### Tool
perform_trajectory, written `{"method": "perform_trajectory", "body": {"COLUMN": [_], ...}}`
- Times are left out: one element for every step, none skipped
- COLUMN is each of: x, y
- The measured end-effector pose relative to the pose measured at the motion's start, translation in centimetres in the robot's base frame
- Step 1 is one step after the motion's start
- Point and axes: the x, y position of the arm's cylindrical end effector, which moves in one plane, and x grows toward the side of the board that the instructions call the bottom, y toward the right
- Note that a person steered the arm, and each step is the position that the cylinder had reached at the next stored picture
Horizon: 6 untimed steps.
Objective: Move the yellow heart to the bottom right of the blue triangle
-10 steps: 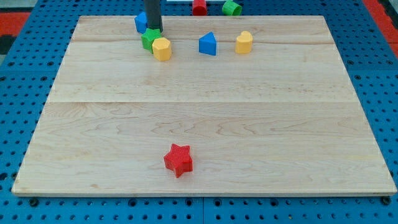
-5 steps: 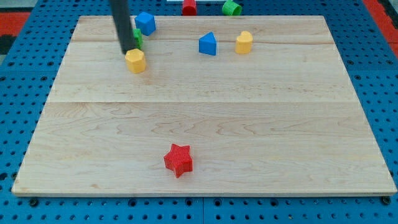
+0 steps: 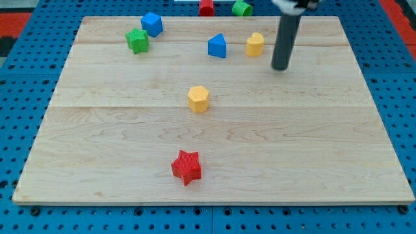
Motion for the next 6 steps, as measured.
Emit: {"method": "perform_trajectory", "body": {"x": [-6.0,-2.1,0.6,-2.2,-2.3,-1.9], "y": [-1.5,-5.6,-9.3,-9.1,-11.9,-16.9]}}
